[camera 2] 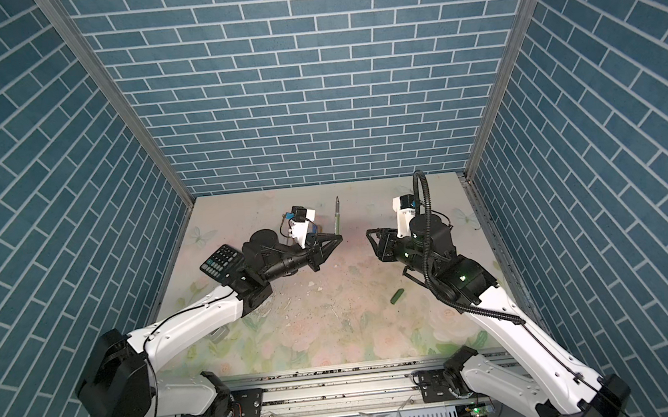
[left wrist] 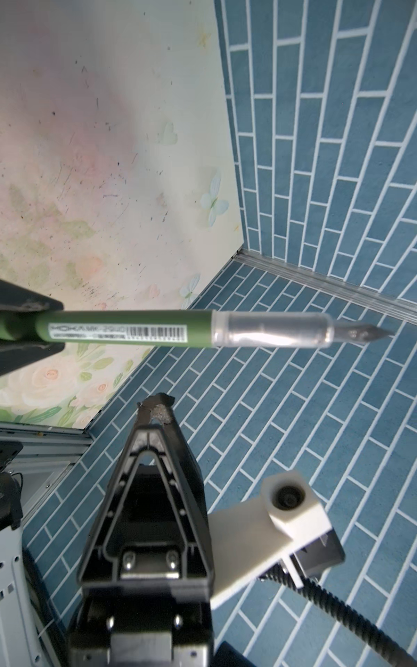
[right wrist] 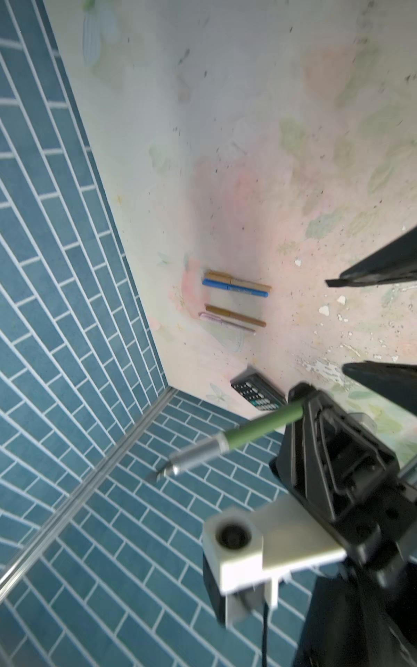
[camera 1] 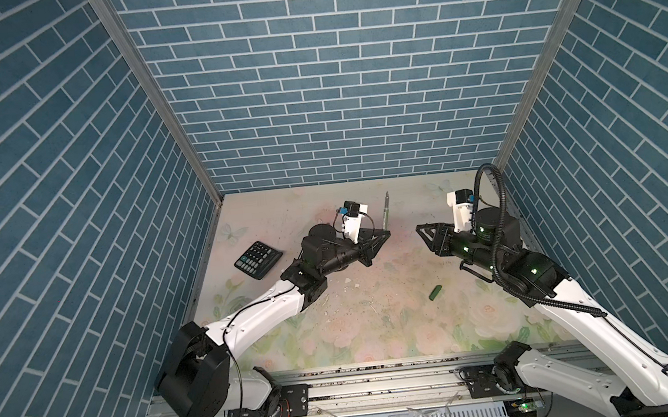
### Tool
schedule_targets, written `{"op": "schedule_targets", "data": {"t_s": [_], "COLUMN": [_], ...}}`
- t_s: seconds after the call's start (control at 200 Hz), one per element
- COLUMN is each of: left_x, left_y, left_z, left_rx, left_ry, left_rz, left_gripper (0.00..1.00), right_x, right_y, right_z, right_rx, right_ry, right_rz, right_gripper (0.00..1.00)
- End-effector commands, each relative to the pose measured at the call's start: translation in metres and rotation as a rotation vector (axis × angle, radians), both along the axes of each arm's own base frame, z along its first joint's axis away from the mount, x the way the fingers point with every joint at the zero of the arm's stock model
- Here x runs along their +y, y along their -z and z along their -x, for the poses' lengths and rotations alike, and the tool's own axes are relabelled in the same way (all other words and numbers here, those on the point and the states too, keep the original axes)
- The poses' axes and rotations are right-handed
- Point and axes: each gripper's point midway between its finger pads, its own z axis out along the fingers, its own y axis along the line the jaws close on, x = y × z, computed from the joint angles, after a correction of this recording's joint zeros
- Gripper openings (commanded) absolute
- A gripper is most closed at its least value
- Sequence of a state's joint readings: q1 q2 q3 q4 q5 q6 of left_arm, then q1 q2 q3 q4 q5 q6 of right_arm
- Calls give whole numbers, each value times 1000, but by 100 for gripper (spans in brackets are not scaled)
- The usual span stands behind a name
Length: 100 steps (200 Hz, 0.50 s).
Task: Insert the pens into the pen caps
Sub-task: 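Grasp the green pen with the left gripper while the right gripper releases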
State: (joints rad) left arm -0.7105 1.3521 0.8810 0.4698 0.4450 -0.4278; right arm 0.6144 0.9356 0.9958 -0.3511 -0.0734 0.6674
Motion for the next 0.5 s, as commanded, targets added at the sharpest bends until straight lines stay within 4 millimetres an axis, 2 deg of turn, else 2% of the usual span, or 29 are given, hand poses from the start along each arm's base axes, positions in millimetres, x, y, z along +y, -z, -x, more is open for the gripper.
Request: {"op": "schedule_targets", "data": {"t_s": [0.0, 0.125, 0.285, 0.425, 0.495], "left_x": [11, 22, 41, 45, 41], "left_y": [-13, -23, -35, -43, -45], "left_z": [-2, -2, -3, -1, 2], "left_rx": [-105, -174, -258, -276, -267], "left_ry": [-60, -110, -210, -219, -195], "left_rz": [-19, -28, 31, 68, 69], "left_gripper": [0, 0, 0, 0, 0], "right_x": [-30, -53, -76, -86, -78], "right_y": [31, 76, 128, 173, 196], "right_z": [-2, -3, -2, 2, 7], "right_rx": [65, 218, 373, 522, 613], "right_ry": [95, 149, 203, 213, 171], "right_rz": [177, 259, 259, 302, 295], "right_gripper": [35, 35, 34, 33, 30]}}
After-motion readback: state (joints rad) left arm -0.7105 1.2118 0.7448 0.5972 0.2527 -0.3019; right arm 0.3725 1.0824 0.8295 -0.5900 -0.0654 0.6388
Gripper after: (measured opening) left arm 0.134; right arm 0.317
